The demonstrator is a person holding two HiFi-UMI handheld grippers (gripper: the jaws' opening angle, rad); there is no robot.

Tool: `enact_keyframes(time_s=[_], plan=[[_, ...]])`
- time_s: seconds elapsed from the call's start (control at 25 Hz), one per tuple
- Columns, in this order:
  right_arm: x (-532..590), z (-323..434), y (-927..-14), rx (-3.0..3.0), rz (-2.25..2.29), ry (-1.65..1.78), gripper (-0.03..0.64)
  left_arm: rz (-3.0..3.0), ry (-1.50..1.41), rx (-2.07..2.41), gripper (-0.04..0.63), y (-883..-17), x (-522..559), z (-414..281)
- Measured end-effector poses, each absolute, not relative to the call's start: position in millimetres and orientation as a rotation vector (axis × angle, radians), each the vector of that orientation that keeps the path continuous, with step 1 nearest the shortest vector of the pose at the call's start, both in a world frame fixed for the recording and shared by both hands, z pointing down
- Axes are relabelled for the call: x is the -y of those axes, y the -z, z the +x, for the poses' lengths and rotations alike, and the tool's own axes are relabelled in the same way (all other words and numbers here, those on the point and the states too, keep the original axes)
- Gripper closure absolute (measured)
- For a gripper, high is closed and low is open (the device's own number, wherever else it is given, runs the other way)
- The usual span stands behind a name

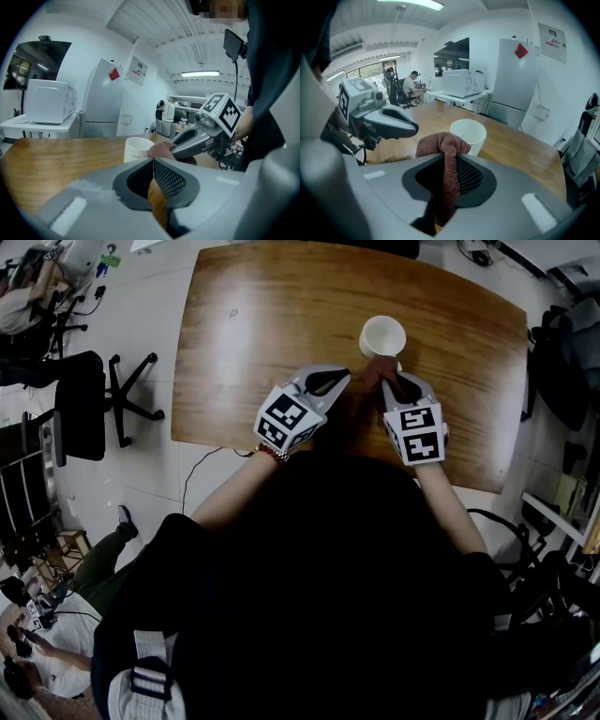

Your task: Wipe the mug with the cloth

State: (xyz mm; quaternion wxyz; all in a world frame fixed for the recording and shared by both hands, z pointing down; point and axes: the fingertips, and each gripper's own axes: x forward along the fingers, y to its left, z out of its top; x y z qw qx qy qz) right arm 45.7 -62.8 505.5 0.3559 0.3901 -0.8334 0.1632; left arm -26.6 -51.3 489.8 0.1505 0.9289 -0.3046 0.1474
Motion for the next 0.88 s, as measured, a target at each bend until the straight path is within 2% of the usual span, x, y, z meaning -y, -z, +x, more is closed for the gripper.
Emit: enact_keyframes(time_s=[0.2,0.6,0.88], plan=[[64.9,67.4,-484.5,2.179,1.047,-0.435,0.551,2.673,-0.43,0.845,0.595,-489.7,50.7,-8.5],[51.0,87.4,-522.7,2.113,0.925,-0.434,0.551,2.694,-0.507,0.76,0.583,-507.5,52.0,40.6],[48.7,115.5,-516.1,2.057,0.935,-0.382,0.551,2.662,-0.526,0.742,0.566,-517.7,61.4,65.8]])
